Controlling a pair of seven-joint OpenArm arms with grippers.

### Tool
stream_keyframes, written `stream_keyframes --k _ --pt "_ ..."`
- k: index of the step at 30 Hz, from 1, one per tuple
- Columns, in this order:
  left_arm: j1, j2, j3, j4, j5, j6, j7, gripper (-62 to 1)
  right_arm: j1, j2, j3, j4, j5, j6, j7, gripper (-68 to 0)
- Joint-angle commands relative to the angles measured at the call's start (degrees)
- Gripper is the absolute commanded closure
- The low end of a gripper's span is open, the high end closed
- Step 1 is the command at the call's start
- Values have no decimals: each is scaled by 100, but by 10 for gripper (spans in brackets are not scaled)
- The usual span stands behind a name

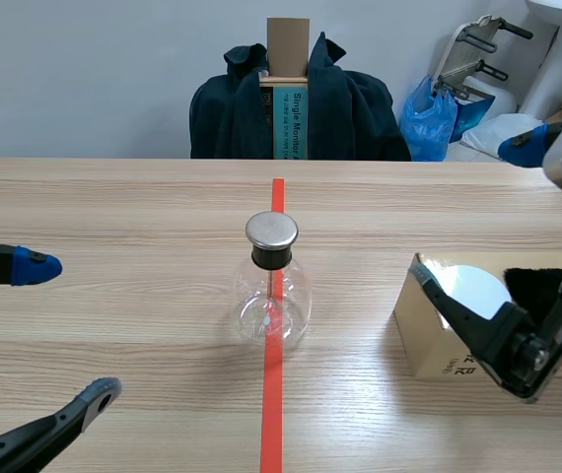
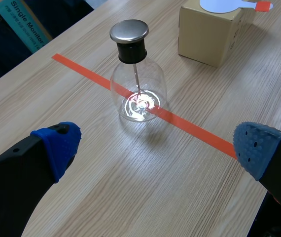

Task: Do the electroscope experiment.
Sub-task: 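Return to the home posture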

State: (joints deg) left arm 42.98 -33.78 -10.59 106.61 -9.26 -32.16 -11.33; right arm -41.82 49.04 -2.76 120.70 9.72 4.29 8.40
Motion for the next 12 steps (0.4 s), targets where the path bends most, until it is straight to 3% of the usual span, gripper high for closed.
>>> stream_keyframes --k 1,12 --pt "-17 11 4 35 -63 -11 -85 -623 4 44 17 42 42 -35 26 -679" --pt "-17 11 4 35 -63 -11 -85 -623 4 -37 17 42 39 -13 -83 -679"
